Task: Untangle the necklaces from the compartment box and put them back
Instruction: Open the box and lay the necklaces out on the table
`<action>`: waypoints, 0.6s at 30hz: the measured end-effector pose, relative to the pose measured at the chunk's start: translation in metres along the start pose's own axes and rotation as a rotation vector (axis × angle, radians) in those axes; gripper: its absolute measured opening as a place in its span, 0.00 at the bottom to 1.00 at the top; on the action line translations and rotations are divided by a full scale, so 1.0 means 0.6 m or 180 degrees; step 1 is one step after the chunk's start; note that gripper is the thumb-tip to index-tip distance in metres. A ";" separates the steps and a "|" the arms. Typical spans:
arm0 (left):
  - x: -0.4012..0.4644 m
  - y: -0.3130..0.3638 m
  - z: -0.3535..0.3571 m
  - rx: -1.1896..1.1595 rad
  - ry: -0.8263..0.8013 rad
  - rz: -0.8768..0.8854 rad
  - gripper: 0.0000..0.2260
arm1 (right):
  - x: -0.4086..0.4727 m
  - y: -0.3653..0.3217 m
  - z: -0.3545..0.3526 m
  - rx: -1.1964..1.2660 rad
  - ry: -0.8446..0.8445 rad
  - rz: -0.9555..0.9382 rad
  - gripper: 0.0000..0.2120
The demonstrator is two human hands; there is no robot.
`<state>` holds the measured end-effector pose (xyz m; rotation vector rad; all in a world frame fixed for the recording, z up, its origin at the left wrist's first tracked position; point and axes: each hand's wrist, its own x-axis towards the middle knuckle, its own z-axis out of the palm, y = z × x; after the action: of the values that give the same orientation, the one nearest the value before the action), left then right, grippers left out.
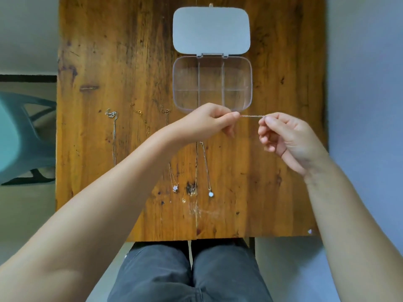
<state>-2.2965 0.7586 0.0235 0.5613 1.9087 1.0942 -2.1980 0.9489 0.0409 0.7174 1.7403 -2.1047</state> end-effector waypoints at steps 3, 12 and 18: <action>0.008 -0.007 -0.005 -0.0390 -0.0142 -0.0157 0.21 | -0.051 0.066 -0.044 -0.0066 0.0211 0.0562 0.09; 0.102 -0.015 0.112 0.0801 0.0274 -0.0719 0.16 | -0.118 0.231 -0.009 -0.0905 0.0681 0.1463 0.08; 0.115 -0.033 0.152 0.1895 0.0735 -0.0493 0.10 | -0.105 0.243 0.002 -0.1595 0.0763 0.1460 0.13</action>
<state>-2.2570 0.8407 -0.0482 0.6109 2.4498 0.4933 -2.0680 0.9129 -0.0426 1.1097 1.8873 -1.2580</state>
